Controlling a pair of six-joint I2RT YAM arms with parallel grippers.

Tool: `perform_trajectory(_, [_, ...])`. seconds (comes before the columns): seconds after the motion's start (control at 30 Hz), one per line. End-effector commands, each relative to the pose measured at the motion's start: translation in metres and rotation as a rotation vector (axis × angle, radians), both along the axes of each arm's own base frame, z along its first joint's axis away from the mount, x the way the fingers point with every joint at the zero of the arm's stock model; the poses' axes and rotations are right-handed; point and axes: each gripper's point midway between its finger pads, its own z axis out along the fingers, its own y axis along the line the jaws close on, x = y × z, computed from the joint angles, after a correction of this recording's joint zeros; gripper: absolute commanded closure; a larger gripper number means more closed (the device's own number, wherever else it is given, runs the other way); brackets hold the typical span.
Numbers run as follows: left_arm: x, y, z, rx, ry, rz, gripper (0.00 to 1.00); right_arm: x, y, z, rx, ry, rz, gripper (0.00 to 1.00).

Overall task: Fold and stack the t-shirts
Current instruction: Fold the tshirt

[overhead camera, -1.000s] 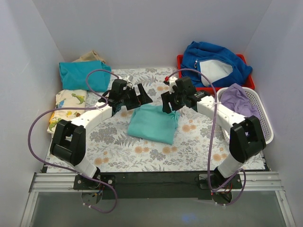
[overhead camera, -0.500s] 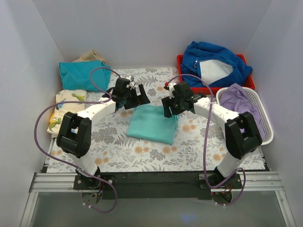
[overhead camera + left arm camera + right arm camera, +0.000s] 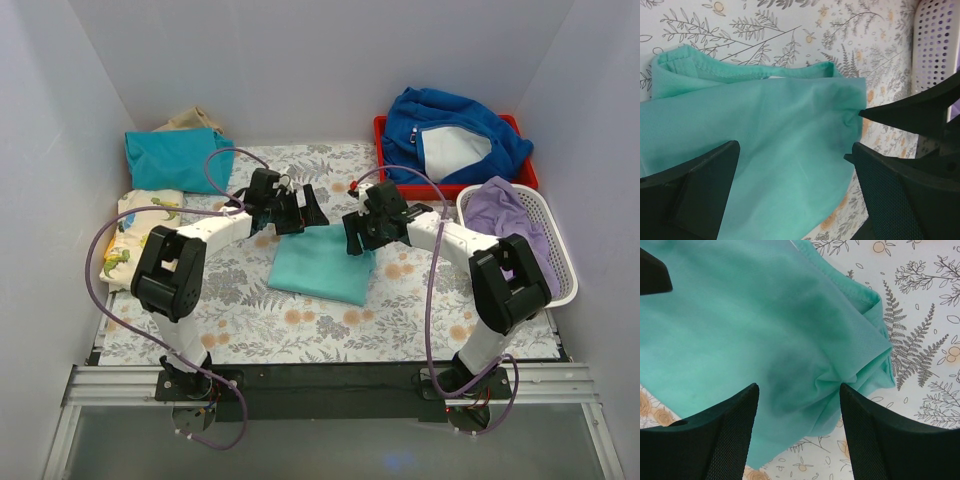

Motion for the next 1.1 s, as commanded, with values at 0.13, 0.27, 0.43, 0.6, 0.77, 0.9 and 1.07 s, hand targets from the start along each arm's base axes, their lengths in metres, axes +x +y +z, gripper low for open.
perform_trajectory(0.13, [0.009, -0.006, -0.013, 0.002, 0.004, -0.017, 0.05, 0.021, -0.003, -0.011, -0.020, -0.008, -0.081, 0.31])
perform_trajectory(0.27, [0.012, -0.004, -0.018, 0.017, 0.000, -0.004, 0.05, 0.021, -0.004, -0.016, -0.017, -0.002, -0.093, 0.38])
perform_trajectory(0.43, [0.012, -0.003, -0.019, 0.023, 0.002, -0.004, 0.05, 0.026, -0.003, -0.006, 0.010, -0.046, -0.092, 0.73])
perform_trajectory(0.6, [0.013, -0.004, -0.019, 0.020, 0.000, -0.006, 0.05, 0.027, -0.004, 0.023, 0.067, -0.109, -0.098, 0.91])
perform_trajectory(0.77, [0.012, -0.004, -0.019, 0.013, 0.005, -0.012, 0.05, 0.021, -0.015, 0.035, 0.099, -0.113, -0.143, 0.99])
perform_trajectory(0.9, [0.008, -0.005, -0.023, 0.013, 0.020, -0.025, 0.05, 0.013, -0.021, 0.032, 0.103, -0.080, -0.161, 0.65])
perform_trajectory(1.07, [0.009, -0.005, -0.018, 0.009, 0.009, -0.024, 0.05, 0.005, -0.036, 0.028, 0.047, -0.067, -0.200, 0.38])
